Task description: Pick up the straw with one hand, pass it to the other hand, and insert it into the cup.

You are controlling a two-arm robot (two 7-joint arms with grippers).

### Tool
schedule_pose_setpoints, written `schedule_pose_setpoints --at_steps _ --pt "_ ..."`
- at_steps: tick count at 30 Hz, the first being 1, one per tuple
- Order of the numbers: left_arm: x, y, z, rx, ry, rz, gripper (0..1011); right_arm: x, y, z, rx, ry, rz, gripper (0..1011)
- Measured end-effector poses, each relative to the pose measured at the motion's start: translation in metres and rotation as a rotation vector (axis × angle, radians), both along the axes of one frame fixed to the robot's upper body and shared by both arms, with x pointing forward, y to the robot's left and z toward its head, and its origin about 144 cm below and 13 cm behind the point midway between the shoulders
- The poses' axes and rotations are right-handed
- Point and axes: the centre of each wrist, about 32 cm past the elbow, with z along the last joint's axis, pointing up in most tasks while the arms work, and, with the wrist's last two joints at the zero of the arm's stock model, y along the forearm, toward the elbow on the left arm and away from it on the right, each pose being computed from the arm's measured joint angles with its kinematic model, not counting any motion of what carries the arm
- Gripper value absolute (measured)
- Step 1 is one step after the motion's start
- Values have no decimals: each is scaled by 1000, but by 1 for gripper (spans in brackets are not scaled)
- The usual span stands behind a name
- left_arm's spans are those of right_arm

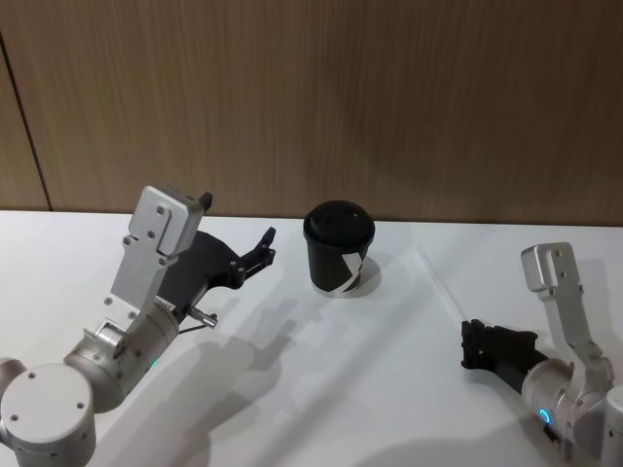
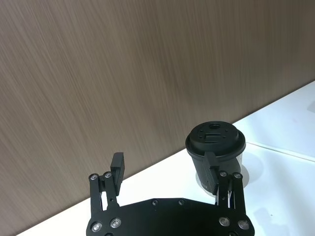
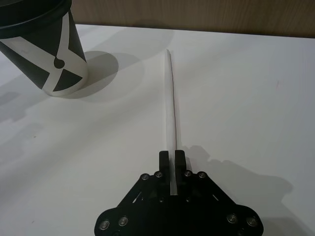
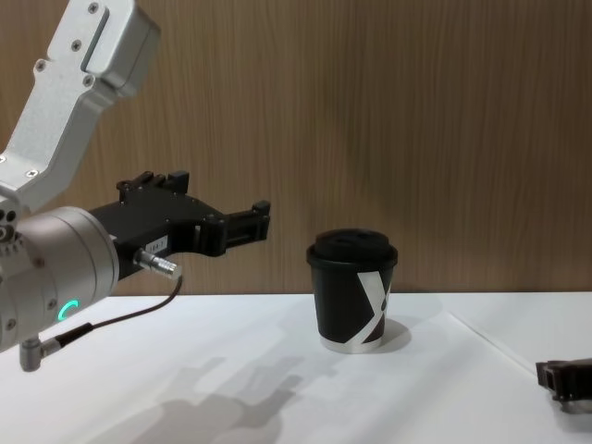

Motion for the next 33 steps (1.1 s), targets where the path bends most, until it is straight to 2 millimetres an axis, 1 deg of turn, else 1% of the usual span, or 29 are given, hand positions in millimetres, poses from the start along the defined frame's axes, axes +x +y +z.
schedule_pose_setpoints --at_steps 11,16,25,33 --pt "0 0 0 0 0 0 1000 0 0 0 -5 -1 0 22" --pt "0 0 0 0 0 0 1000 2 -4 -1 -18 -9 -9 6" --pt "0 0 0 0 0 0 1000 8 -23 -3 -58 -50 -49 6" --pt "0 0 0 0 0 0 1000 12 -40 -1 -80 -103 -63 6"
